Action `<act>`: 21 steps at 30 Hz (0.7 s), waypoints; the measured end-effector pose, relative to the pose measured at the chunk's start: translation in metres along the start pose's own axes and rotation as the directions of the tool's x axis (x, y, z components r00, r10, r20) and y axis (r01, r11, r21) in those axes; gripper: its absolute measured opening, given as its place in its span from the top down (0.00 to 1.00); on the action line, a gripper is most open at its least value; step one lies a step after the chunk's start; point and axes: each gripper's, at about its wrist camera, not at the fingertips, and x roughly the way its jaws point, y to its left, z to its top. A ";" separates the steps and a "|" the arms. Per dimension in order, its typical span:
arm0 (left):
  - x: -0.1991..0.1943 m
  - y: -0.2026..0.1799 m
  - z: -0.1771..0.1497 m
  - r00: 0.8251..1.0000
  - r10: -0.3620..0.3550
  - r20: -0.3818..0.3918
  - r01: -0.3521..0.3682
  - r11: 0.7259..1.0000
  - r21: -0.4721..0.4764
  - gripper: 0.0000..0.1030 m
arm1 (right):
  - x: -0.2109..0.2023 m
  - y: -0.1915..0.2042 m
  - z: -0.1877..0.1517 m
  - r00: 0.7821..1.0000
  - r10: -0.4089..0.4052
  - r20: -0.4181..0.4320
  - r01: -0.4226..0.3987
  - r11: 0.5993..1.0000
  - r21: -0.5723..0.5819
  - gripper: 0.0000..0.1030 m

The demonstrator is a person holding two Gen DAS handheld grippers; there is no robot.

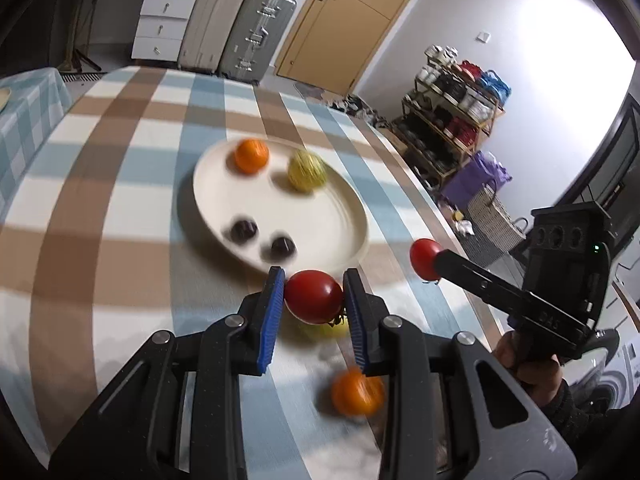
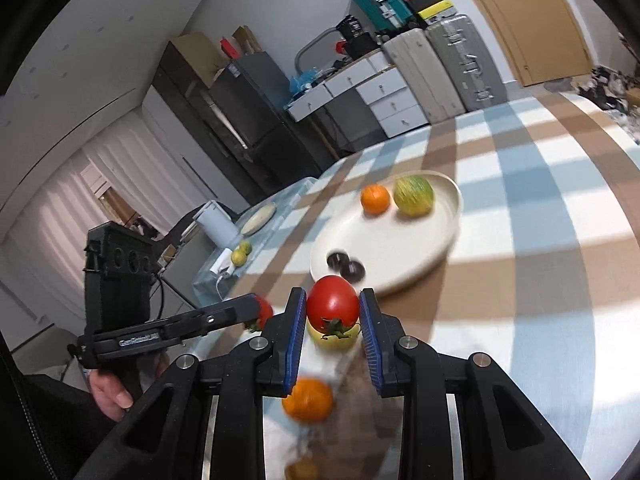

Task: Organize fruits
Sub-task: 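Grasp another red tomato with the left tool while the right tool lifts its tomato, then carry both red tomatoes onto the cream plate and open both tools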

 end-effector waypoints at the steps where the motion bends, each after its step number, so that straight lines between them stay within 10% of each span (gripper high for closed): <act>1: 0.004 0.004 0.009 1.000 0.002 0.003 -0.002 1.000 0.000 0.74 | 0.004 0.000 0.006 1.000 0.001 0.000 -0.001 1.000 -0.008 0.73; 21: 0.120 0.060 0.102 0.995 0.099 -0.020 -0.098 0.995 0.013 0.74 | 0.131 -0.039 0.134 0.993 -0.056 -0.104 0.045 0.994 -0.103 0.73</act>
